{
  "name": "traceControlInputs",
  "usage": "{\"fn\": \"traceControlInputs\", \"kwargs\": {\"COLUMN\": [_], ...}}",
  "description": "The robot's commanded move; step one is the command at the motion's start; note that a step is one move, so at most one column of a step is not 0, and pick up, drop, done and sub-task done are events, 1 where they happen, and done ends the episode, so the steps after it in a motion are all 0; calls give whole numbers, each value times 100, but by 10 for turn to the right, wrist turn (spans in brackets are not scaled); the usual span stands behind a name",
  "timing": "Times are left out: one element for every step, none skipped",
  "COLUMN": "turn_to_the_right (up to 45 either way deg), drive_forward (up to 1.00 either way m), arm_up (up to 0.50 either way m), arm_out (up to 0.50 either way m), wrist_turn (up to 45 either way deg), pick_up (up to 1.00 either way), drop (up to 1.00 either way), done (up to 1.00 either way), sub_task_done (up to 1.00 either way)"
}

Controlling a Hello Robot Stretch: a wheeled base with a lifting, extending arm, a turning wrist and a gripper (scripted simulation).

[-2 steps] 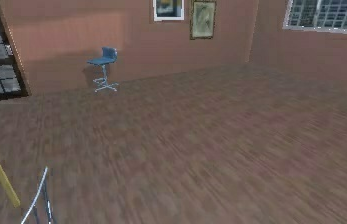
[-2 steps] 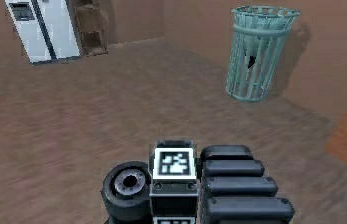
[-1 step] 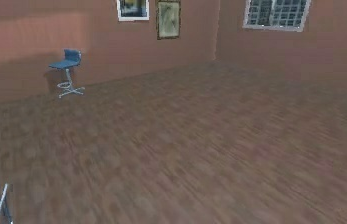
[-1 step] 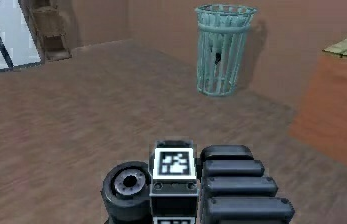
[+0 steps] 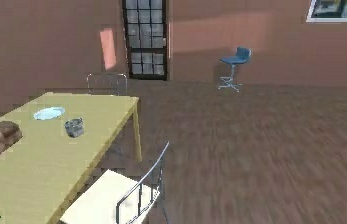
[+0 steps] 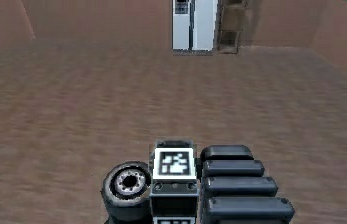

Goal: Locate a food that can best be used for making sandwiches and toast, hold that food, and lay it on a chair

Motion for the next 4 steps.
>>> {"fn": "traceControlInputs", "kwargs": {"turn_to_the_right": [-450, -90, 450, 450], "drive_forward": [0, 0, 0, 0], "arm_up": [0, 0, 0, 0], "arm_out": [0, 0, 0, 0], "wrist_turn": [0, 0, 0, 0], "pick_up": [0, 0, 0, 0], "drop": [0, 0, 0, 0], "done": [0, 0, 0, 0], "sub_task_done": [0, 0, 0, 0]}}
